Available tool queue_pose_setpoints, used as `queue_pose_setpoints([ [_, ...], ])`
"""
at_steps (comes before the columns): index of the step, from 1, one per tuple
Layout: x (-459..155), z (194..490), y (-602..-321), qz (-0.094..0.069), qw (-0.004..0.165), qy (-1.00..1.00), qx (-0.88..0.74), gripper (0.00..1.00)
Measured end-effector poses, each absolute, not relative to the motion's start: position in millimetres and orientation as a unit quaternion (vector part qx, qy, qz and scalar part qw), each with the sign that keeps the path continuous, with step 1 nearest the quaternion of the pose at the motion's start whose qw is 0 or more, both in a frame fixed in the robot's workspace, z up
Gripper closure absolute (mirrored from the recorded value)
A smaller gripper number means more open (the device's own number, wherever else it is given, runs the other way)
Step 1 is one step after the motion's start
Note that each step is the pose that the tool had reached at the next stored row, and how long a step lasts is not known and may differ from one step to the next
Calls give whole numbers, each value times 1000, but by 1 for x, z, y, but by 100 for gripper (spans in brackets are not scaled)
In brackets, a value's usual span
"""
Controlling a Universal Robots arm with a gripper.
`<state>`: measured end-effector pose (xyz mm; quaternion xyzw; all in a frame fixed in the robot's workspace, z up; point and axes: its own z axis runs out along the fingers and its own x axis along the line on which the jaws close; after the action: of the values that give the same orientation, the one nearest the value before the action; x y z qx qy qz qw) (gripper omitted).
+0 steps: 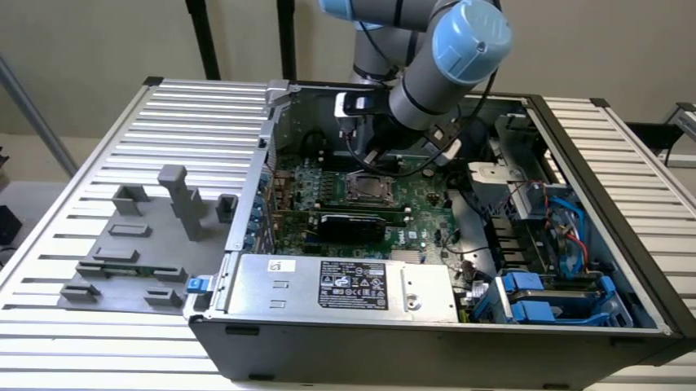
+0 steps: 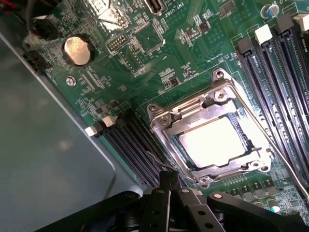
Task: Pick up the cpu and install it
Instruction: 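Install the first cpu locking lever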
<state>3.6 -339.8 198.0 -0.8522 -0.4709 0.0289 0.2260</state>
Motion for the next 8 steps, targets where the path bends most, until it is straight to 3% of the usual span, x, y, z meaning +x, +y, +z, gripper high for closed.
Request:
queue_pose_setpoints([
  [4, 4, 197, -340, 13, 217, -475, -853, 89],
  [8, 3, 197, -340, 8, 213, -477, -853, 89],
])
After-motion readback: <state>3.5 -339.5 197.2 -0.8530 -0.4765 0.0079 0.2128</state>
